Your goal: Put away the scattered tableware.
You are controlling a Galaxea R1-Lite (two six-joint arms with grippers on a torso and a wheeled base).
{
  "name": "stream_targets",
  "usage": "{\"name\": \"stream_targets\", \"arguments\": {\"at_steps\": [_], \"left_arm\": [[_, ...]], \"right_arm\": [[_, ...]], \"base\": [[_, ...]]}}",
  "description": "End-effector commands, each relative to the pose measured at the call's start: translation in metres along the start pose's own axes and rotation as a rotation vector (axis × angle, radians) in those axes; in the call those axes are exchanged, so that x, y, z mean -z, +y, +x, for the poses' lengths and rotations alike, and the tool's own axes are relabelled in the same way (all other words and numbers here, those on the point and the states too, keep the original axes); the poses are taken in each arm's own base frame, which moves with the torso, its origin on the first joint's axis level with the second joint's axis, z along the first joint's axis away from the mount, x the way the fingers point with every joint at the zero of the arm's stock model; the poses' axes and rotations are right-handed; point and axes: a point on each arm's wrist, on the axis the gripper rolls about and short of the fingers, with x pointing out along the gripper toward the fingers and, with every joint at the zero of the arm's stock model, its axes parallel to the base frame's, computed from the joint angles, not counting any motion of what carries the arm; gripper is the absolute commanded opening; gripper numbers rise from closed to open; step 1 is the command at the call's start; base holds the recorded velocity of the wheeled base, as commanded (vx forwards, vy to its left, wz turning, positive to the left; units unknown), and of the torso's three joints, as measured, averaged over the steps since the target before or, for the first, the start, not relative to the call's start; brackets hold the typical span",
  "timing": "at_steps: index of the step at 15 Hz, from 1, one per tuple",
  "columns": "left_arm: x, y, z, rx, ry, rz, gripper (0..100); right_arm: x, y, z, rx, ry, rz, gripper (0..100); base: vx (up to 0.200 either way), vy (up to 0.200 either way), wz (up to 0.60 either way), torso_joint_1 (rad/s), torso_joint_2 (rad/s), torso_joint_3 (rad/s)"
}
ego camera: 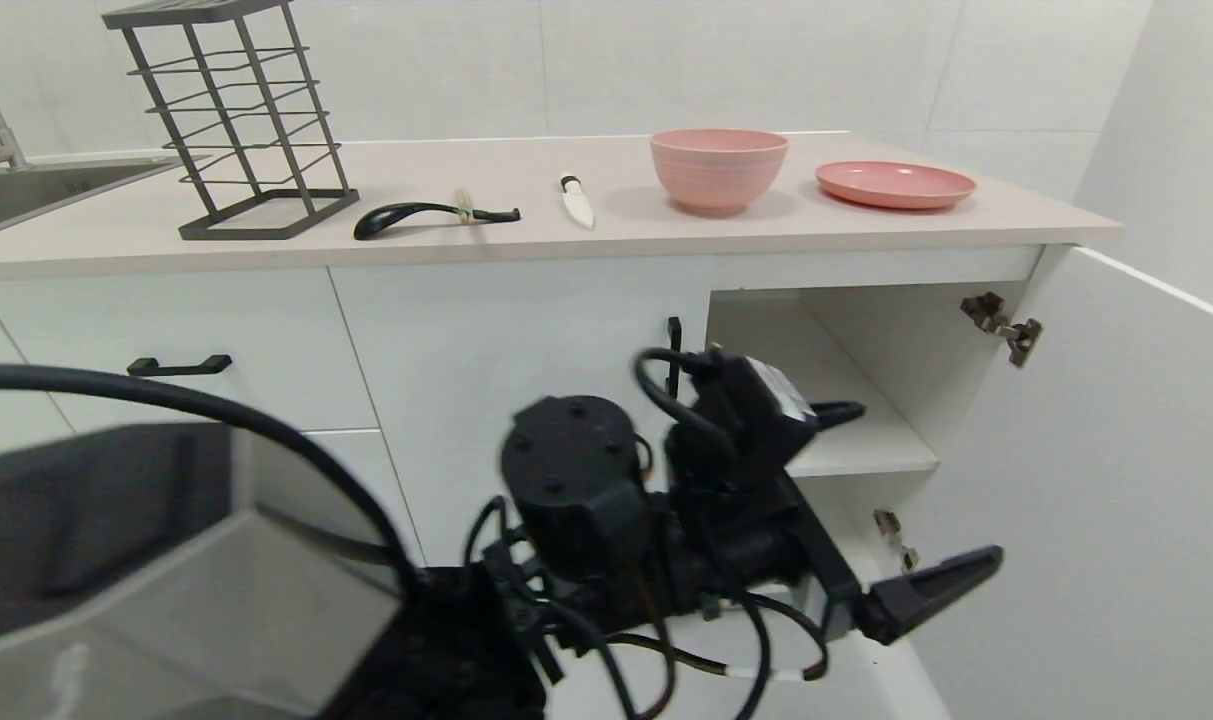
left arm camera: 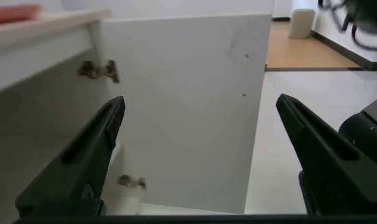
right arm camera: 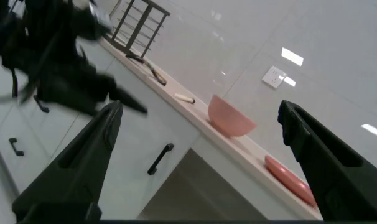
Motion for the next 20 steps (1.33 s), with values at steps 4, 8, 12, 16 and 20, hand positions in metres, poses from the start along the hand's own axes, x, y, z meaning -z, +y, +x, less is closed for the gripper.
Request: {"name": "stream_targets", "arguments": {"at_steps": [4, 8, 12, 16, 20], "left_arm": [[-0.101, -0.018, -0.180, -0.260, -0.121, 0.133, 100], [-0.090, -0.038, -0.261, -0.522, -0.067, 0.195, 100], [-0.084, -0.076, -0.306, -0.726, -0.026, 0.218, 100], [-0.064, -0.152, -0.342, -0.861, 0.024, 0.218, 100], [-0.022, -0.158, -0.351, -1.051, 0.081, 0.145, 100]], "right_arm": [[0.004, 0.011, -0.010, -0.006, 0.031, 0.022, 100], [-0.001, 0.014, -0.016, 0.010, 0.033, 0.006, 100], [-0.014, 0.028, -0.033, 0.011, 0.032, 0.007, 100], [-0.019, 0.063, -0.068, -0.007, 0.101, 0.074, 100], [-0.003, 0.096, -0.098, 0.098, 0.257, 0.166, 100]], "base": [[0.000, 0.000, 0.00, 0.000, 0.00, 0.000], [0.000, 0.000, 0.00, 0.000, 0.00, 0.000], [0.000, 0.000, 0.00, 0.000, 0.00, 0.000], [0.000, 0.000, 0.00, 0.000, 0.00, 0.000], [0.000, 0.000, 0.00, 0.000, 0.00, 0.000]]}}
